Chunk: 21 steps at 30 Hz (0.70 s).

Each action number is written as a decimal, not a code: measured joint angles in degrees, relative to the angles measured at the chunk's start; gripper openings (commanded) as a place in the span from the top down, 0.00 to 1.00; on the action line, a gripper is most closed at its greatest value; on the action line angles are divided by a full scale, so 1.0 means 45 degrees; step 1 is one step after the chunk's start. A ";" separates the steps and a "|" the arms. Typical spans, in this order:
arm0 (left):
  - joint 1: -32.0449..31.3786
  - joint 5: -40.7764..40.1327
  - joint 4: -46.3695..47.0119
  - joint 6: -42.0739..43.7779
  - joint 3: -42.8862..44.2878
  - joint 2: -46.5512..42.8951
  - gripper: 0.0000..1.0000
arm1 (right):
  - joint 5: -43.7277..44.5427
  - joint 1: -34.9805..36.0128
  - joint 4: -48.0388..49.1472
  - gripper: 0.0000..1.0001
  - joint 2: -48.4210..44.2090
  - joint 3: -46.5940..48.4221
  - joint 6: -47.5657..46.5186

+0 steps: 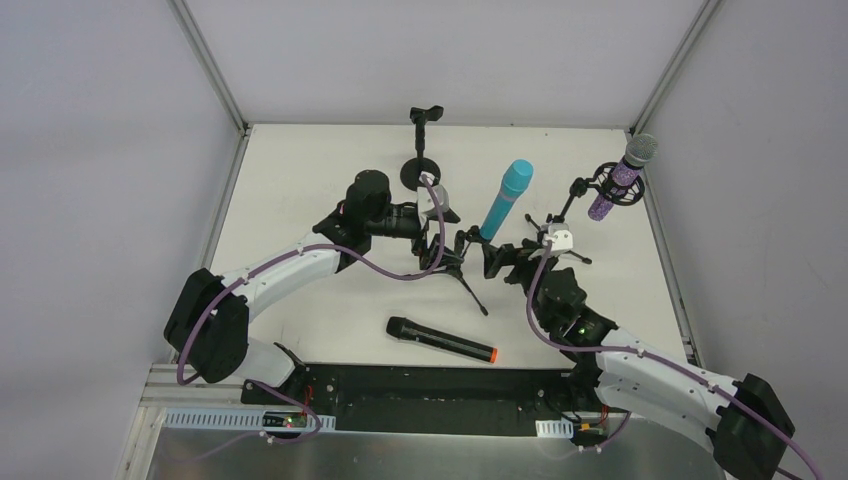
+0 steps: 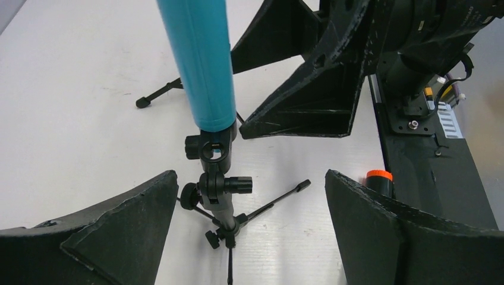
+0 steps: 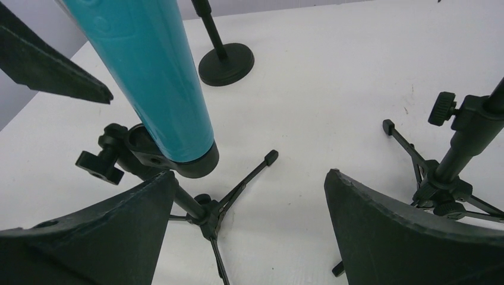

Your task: Attach the microphones to the stand

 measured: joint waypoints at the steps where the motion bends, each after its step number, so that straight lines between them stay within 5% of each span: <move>1: 0.0000 0.0053 -0.0005 0.0058 0.0000 0.0000 0.05 | 0.0087 -0.0015 0.0063 0.01 0.0044 0.0053 0.0029; 9: 0.0000 0.0204 -0.0024 0.0466 -0.0058 0.0000 0.07 | 0.0160 -0.0073 -0.0151 0.01 -0.0039 0.0136 0.0340; 21: -0.0034 0.0141 0.0034 0.0350 -0.0049 0.1137 0.18 | -0.0379 -0.0087 -0.1627 0.02 -0.2943 -0.1161 0.1724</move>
